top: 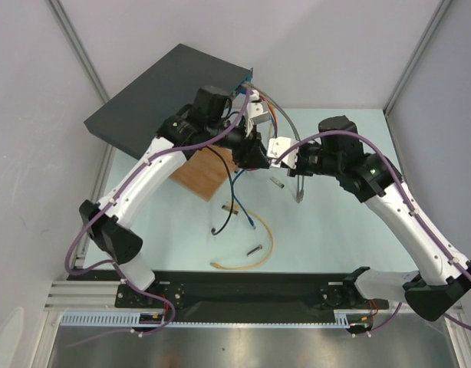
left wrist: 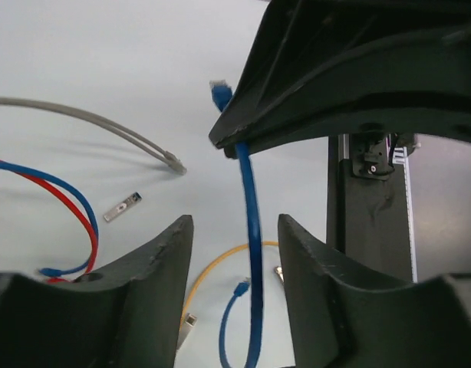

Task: Insert the plug into the switch port
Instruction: Insert the connector into the switch port.

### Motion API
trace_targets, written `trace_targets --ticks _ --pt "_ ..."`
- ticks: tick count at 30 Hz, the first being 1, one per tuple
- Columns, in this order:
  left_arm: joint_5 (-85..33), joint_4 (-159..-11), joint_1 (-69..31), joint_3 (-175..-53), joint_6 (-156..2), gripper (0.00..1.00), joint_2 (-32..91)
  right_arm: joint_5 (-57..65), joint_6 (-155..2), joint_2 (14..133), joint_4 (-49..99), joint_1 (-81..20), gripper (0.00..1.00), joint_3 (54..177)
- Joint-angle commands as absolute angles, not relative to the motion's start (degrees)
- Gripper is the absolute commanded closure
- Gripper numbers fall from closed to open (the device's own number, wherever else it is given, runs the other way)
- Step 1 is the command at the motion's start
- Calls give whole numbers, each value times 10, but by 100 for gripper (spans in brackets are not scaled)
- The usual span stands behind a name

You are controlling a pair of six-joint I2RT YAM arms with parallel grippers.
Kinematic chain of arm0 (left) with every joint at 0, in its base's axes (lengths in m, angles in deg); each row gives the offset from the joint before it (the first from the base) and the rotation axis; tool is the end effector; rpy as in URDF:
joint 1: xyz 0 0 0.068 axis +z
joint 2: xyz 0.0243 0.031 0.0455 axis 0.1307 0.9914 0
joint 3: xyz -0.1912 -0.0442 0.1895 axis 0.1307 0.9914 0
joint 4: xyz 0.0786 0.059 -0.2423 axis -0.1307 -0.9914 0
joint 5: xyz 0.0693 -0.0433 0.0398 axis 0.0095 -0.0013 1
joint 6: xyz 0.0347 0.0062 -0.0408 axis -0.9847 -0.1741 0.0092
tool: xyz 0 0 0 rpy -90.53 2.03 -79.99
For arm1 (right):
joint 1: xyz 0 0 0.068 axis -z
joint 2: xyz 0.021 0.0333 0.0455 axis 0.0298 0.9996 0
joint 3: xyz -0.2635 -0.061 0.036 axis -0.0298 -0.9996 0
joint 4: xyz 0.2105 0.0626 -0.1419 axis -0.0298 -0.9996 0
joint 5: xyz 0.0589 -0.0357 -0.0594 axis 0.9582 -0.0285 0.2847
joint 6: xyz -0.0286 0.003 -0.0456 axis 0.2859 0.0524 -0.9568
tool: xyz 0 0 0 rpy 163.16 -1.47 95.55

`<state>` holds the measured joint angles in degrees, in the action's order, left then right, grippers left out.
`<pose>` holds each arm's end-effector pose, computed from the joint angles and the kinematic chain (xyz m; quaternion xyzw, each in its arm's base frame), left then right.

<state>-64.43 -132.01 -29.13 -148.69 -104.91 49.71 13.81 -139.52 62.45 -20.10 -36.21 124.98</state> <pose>0.2701 -0.2334 0.4291 0.5314 0.6377 -0.4202 0.3667 0.1964 0.1478 0.4260 -0.6636 0.5530 0.0377 0.5025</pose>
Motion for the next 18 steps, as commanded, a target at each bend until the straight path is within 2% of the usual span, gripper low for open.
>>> trace_targets --ticks 1,4,5,6,7,8,9,10,11,12,14,18 --pt "-634 -1324 -295 -1512 -1029 50 512 143 -1405 596 -139 -366 100 1253" --pt "-634 -1318 -295 -1519 -1012 65 517 151 -1400 587 -119 -366 100 1249" --pt "-638 -1314 -295 -1523 -1007 83 519 152 -1397 584 -114 -366 97 1245" --pt "-643 -1310 -293 -1522 -997 97 517 149 -1395 583 -108 -366 86 1242" --pt "-644 -1296 -289 -1517 -982 100 512 142 -1378 581 -87 -366 54 1237" --pt "-654 -1238 -280 -1505 -961 100 496 132 -1364 578 -72 -362 39 1220" --pt "-669 -1191 -253 -1461 -897 100 481 122 -1351 571 -58 -347 30 1215" --pt "-689 -1128 -239 -1428 -848 100 463 123 -1307 568 -30 -329 14 1209" --pt "-695 -1059 -224 -1392 -804 100 446 129 -1283 566 -19 -310 10 1207" --pt "-692 -928 -211 -1329 -730 100 411 151 -1249 562 -10 -264 7 1210" --pt "-675 -831 -190 -1299 -698 99 393 189 -1133 563 13 -220 4 1222" --pt "-647 -749 -188 -1275 -650 100 376 315 -900 569 77 -132 3 1247"
